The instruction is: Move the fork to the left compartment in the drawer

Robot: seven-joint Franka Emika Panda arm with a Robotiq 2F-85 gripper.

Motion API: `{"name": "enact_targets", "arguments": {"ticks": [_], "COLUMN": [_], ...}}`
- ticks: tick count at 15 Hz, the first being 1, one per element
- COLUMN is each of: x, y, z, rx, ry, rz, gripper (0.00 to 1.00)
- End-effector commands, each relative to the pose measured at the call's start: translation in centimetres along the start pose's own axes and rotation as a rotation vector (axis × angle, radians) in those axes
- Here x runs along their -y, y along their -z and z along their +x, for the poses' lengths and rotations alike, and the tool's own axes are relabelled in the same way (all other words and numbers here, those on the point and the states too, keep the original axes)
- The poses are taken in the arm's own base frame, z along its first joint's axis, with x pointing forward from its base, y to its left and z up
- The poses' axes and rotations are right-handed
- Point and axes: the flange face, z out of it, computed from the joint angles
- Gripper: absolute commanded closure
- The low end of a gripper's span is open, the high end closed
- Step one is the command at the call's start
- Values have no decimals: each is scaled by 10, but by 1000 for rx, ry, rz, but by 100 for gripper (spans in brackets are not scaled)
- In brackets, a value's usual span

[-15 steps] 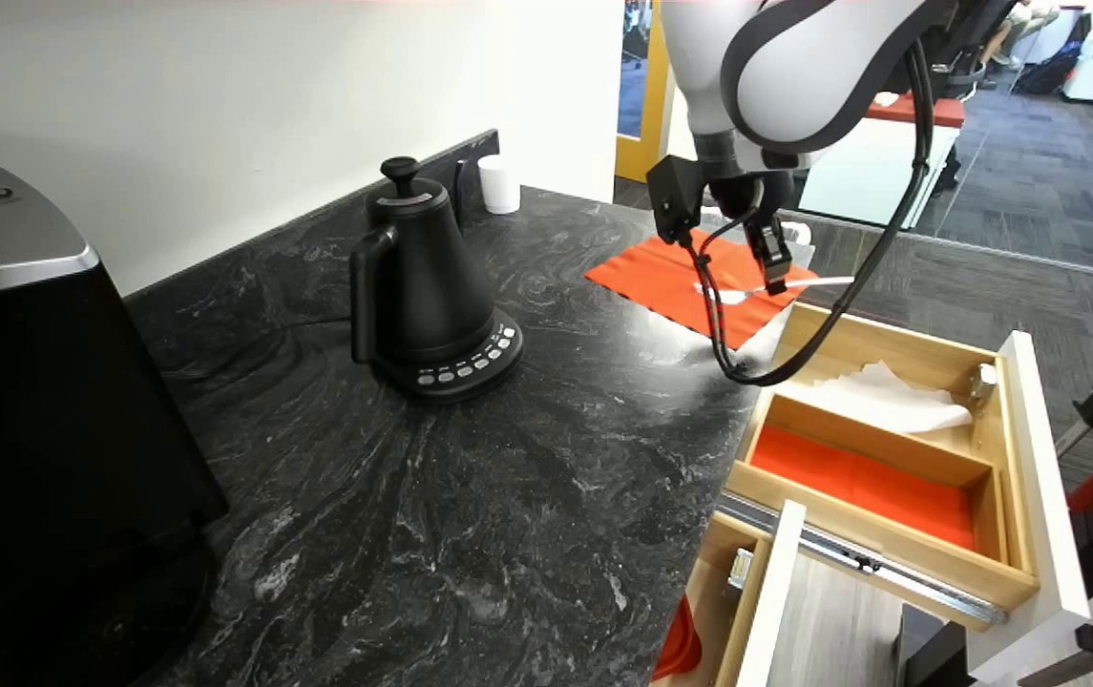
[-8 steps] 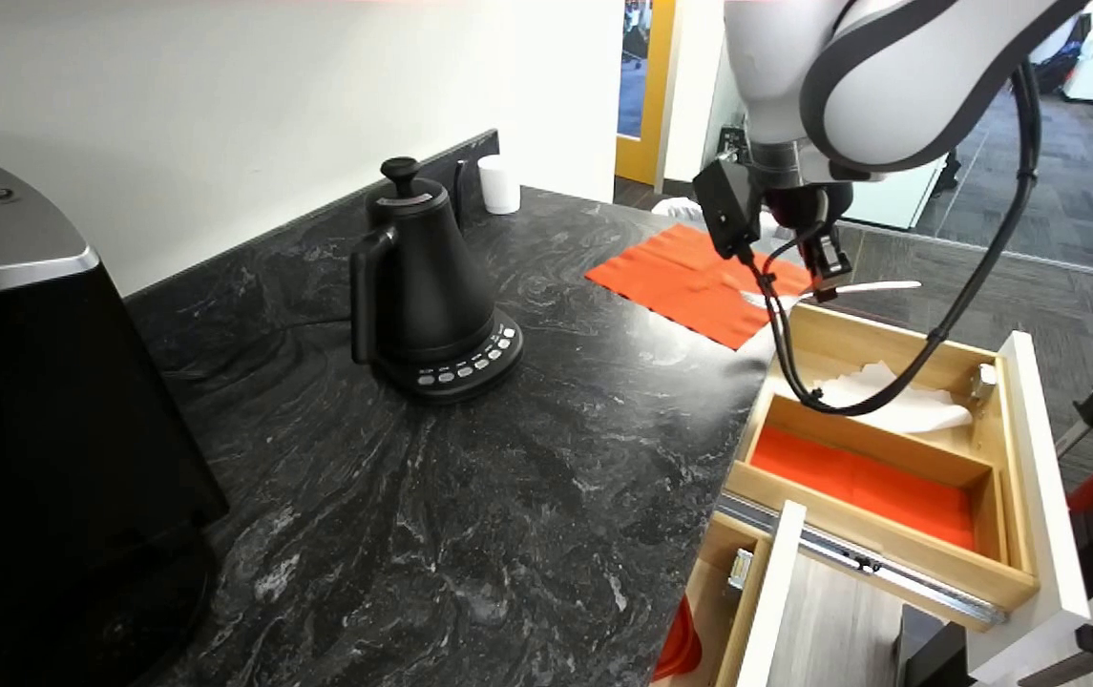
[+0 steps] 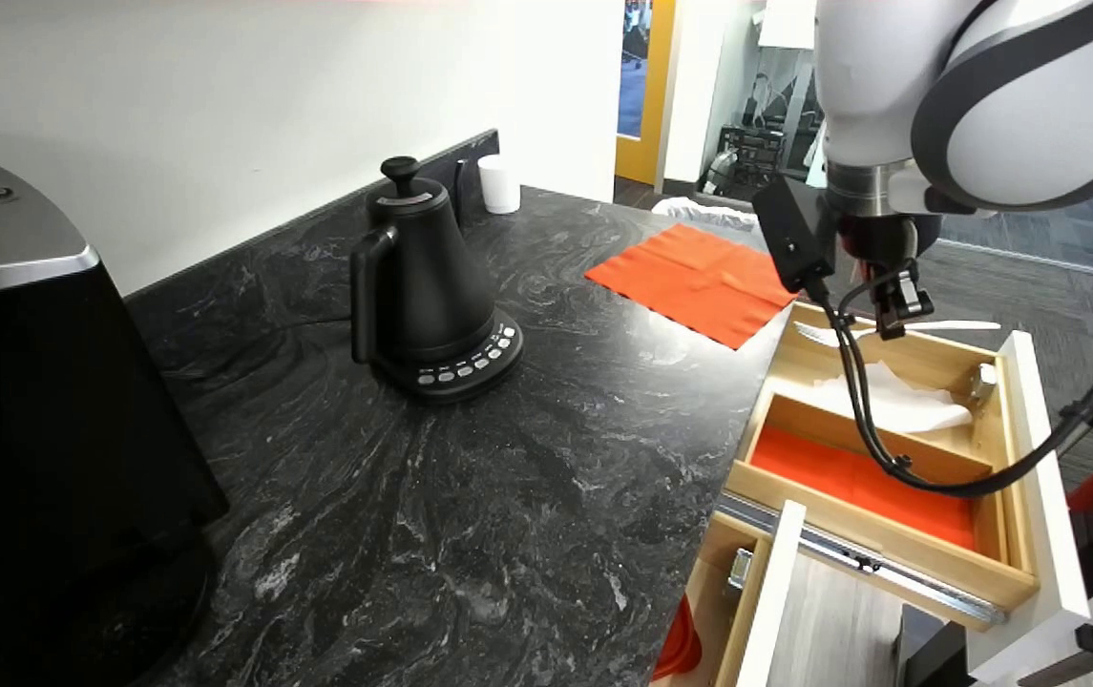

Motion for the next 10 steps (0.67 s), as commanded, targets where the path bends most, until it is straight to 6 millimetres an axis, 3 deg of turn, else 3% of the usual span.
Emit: {"name": "enact_targets", "arguments": {"ticks": [1, 9, 10], "x": [-26, -65, -56], "y": [-1, -22, -22], "z": [20, 35, 24], "rx": [64, 173, 170], "ry": [-108, -336, -351], "rz": [-62, -97, -96], "gripper": [96, 96, 96]}}
